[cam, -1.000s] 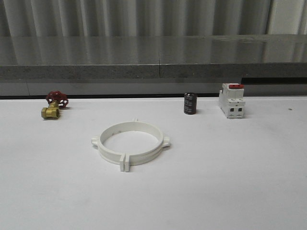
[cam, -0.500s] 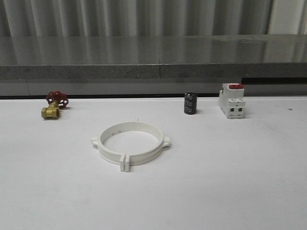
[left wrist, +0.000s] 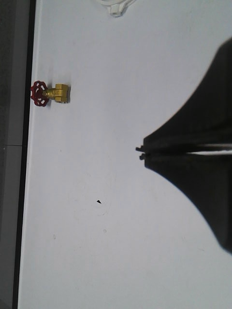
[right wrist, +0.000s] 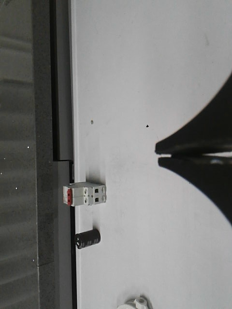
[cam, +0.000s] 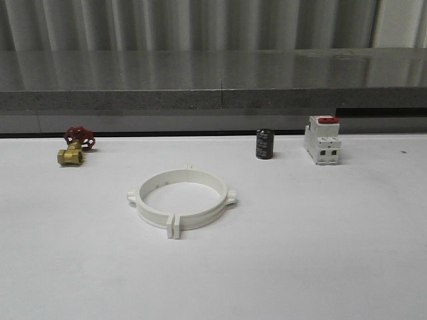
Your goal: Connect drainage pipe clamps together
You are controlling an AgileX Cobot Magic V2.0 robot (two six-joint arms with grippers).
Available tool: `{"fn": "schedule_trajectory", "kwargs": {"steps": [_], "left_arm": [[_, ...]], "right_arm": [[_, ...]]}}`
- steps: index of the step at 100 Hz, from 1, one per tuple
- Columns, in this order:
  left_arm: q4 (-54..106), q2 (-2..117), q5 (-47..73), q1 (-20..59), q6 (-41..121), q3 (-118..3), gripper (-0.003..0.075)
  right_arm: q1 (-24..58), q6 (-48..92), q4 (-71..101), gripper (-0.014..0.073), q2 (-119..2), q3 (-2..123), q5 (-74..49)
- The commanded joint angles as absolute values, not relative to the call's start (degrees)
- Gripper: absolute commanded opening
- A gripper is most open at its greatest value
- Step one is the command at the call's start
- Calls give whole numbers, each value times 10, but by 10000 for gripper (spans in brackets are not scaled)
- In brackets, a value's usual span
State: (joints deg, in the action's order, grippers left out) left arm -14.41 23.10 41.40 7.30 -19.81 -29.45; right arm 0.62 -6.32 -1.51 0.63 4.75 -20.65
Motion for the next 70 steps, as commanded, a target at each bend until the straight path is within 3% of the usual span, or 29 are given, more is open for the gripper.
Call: {"fn": "schedule_trajectory", "kwargs": {"steps": [1, 70], "left_arm": [[-151, 235, 377, 72, -199, -309, -20], [-151, 235, 377, 72, -199, -309, -20]], "right_arm": [[3, -55, -13, -69, 18, 46, -138], [3, -55, -11, -69, 18, -7, -50]]}}
